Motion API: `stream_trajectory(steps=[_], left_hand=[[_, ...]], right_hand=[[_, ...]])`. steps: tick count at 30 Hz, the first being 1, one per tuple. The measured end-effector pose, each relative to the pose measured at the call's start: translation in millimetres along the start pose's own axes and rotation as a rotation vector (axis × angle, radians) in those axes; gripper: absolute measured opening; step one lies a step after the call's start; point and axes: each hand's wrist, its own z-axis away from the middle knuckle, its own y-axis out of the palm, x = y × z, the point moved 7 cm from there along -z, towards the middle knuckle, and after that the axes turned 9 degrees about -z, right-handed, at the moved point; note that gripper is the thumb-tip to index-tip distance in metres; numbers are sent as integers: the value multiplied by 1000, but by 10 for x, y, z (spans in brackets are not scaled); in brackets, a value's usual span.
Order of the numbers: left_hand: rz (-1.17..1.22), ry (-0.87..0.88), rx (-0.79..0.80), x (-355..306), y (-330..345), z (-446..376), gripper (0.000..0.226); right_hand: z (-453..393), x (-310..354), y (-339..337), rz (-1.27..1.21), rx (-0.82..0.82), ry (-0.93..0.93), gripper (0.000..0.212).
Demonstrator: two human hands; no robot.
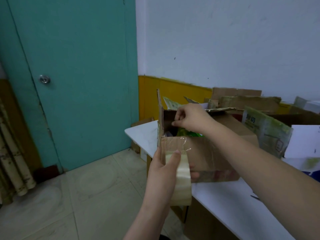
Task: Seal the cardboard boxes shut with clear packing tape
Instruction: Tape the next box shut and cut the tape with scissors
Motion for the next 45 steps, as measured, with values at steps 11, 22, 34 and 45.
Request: stream_trajectory(steps=[11,22,34,45], left_hand=[[-78,-20,-111,185,-134,-157,48],[16,-195,-46,571,-33,-174,45],[23,-272,37,604,14,-138,45],[-39,-265,62,771,5,45,29]], right_hand=[[201,-70,523,-4,197,-192,22],[169,-161,498,-50,202,-175,26],[260,-149,489,6,185,-198,30],[221,-98,487,52,186,-208,30]])
